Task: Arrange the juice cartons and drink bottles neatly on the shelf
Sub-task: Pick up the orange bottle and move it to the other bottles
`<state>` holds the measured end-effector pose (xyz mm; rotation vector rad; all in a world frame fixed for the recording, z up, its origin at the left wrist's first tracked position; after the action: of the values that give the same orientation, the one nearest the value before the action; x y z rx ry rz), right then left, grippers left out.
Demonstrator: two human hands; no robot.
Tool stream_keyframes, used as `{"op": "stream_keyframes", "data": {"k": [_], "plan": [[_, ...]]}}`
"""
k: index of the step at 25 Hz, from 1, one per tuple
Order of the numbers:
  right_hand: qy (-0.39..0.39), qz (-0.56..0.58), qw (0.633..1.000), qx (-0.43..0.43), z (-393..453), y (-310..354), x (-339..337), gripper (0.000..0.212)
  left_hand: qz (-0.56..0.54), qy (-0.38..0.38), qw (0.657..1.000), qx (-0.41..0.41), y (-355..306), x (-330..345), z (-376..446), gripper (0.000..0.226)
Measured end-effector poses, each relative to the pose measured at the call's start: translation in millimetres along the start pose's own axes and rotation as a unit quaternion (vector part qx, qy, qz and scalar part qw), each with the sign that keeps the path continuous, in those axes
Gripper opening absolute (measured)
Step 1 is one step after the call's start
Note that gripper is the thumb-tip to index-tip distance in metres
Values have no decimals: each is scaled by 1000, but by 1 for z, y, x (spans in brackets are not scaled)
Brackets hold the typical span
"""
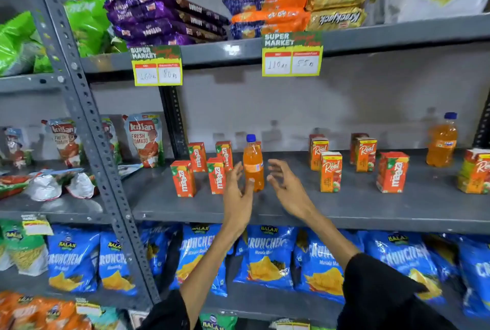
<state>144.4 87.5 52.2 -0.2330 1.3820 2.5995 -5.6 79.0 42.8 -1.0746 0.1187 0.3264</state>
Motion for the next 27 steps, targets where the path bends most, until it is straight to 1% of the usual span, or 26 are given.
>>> {"op": "stream_keyframes", "data": {"k": [3, 4, 6, 9, 11, 15, 17, 20, 22, 25, 27], "plan": [[10, 1, 998, 58, 25, -23, 9, 50, -2, 11, 999, -33, 18, 12, 20, 61], [17, 4, 997, 80, 33, -29, 11, 53, -6, 19, 999, -49, 25, 18, 26, 62], [36, 33, 994, 100, 46, -41, 18, 56, -16, 13, 998, -59, 34, 23, 37, 59], [59, 67, 990, 113, 57, -51, 21, 52, -46, 16, 997, -59, 39, 26, 48, 53], [53, 82, 988, 119, 56, -56, 19, 51, -73, 22, 995, -67, 43, 28, 49, 52], [39, 101, 987, 117, 46, -52, 11, 54, -74, 48, 995, -56, 37, 31, 46, 40], [41, 118, 985, 121, 37, -44, 7, 54, -90, 54, 993, -52, 31, 31, 41, 40], [35, 147, 981, 118, 13, -30, -12, 52, -115, 51, 991, -39, 15, 37, 21, 36], [26, 157, 981, 113, -9, -19, -36, 53, -124, 48, 991, -27, 1, 47, 0, 36], [12, 156, 981, 114, -43, -6, -85, 55, -168, 62, 984, -17, -29, 72, -32, 36], [-1, 158, 980, 125, -66, -1, -130, 54, -197, 77, 977, -17, -49, 107, -50, 40]]}}
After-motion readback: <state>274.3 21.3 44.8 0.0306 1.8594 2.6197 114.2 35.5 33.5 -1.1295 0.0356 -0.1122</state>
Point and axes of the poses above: each hand's wrist, its own z-axis towards the middle knuckle, its own x-axis out of the palm, y = z × x, the point moved 9 cm from there along z, towards the middle knuckle, and after that the axes turned 10 degrees about z, right-handed, at the moved point
